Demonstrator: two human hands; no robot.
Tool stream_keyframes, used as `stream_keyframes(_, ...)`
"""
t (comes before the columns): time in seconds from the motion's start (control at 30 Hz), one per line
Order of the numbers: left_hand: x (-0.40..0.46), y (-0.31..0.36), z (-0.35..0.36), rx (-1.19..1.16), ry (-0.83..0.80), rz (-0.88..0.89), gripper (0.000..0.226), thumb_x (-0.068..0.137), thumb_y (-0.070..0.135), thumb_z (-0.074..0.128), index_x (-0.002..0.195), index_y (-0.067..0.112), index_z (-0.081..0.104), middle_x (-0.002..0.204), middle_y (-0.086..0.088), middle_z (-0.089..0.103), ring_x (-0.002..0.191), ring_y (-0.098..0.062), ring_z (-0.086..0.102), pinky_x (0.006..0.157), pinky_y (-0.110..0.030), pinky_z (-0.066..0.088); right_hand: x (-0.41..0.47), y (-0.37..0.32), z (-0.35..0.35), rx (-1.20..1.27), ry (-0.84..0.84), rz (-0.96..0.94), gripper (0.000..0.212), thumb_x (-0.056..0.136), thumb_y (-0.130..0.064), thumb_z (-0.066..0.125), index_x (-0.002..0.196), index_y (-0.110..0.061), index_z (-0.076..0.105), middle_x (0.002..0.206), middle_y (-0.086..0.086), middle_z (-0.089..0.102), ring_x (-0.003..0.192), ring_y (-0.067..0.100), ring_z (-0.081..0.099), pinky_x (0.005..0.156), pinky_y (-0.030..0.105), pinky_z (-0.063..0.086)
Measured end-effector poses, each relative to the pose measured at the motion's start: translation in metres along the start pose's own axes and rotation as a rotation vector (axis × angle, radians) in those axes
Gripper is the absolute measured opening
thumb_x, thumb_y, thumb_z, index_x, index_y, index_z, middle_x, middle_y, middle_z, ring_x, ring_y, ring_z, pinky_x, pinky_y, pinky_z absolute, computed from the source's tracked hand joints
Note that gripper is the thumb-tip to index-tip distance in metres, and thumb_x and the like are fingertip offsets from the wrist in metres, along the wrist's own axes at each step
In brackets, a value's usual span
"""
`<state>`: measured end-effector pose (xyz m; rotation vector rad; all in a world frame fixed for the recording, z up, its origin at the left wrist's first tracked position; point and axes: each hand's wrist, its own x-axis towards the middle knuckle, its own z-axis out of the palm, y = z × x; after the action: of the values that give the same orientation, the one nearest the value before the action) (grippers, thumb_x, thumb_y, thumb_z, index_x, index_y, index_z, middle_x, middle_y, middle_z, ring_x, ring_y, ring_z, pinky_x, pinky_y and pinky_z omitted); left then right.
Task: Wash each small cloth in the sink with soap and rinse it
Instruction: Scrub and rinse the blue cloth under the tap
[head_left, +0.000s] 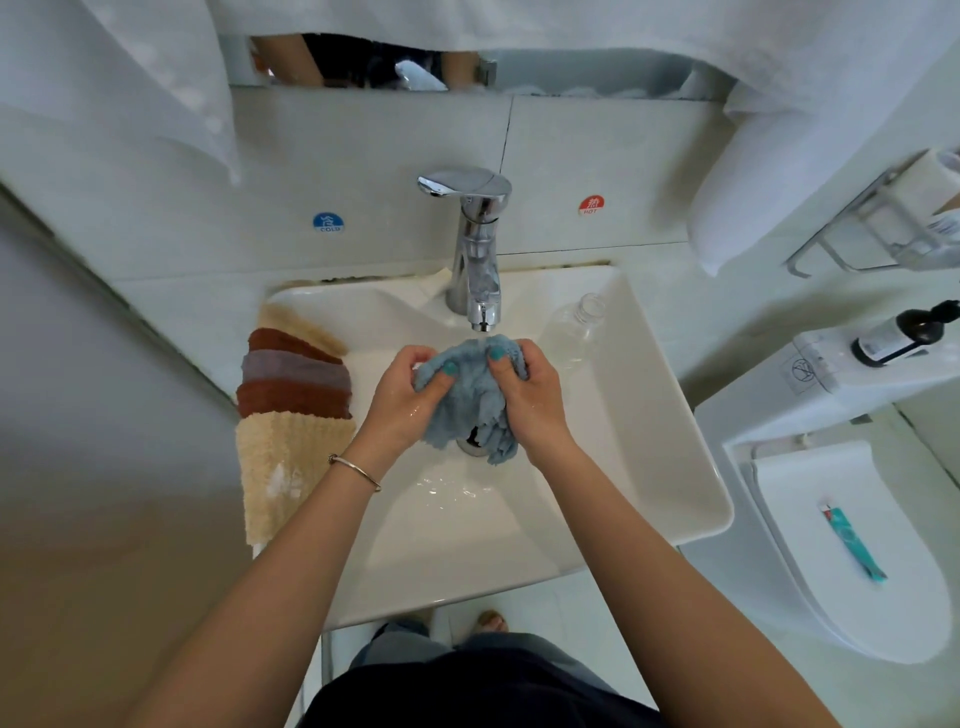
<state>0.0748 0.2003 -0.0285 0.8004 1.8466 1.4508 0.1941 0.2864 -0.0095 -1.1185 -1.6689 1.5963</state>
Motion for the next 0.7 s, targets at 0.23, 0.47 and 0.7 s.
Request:
stream_keyframes(0.23,-0.001,-0.004,0.015,-0.232,0.277,-0.072,0.016,0.102,0.029,0.046,0.091,0.027,0.058,0.093,0.004,0.067,0.087,-0.009,0.064,0.076,-0.022,0.052,0.002,0.003,0.017,0.021,-0.098,0.072,0.024,0.09,-0.014,0.065,0.113,-0.018,0.057,0.106,0.002,0.066,0.097,0.015,0.065,0.087,0.031,0.056)
stream_keyframes(0.47,0.0,0.015,0.055,-0.297,0.317,-0.011,0.011,0.094,0.027,0.061,0.097,0.017,0.059,0.087,0.007,0.065,0.076,0.001,0.063,0.07,-0.015,0.05,-0.009,0.011,0.025,-0.088,0.022,-0.014,0.008,0.102,-0.035,0.043,0.101,-0.04,0.05,0.096,-0.013,0.064,0.09,0.002,0.063,0.085,0.03,0.053)
stream_keyframes(0.7,0.006,0.007,0.065,-0.265,0.373,-0.084,0.024,0.094,0.035,0.057,0.075,0.023,0.051,0.07,0.006,0.058,0.067,-0.01,0.055,0.066,-0.028,0.047,-0.003,0.008,0.031,-0.075,0.057,0.02,0.024,0.103,-0.042,0.04,0.092,-0.024,0.052,0.079,-0.009,0.064,0.067,-0.002,0.059,0.059,0.015,0.047)
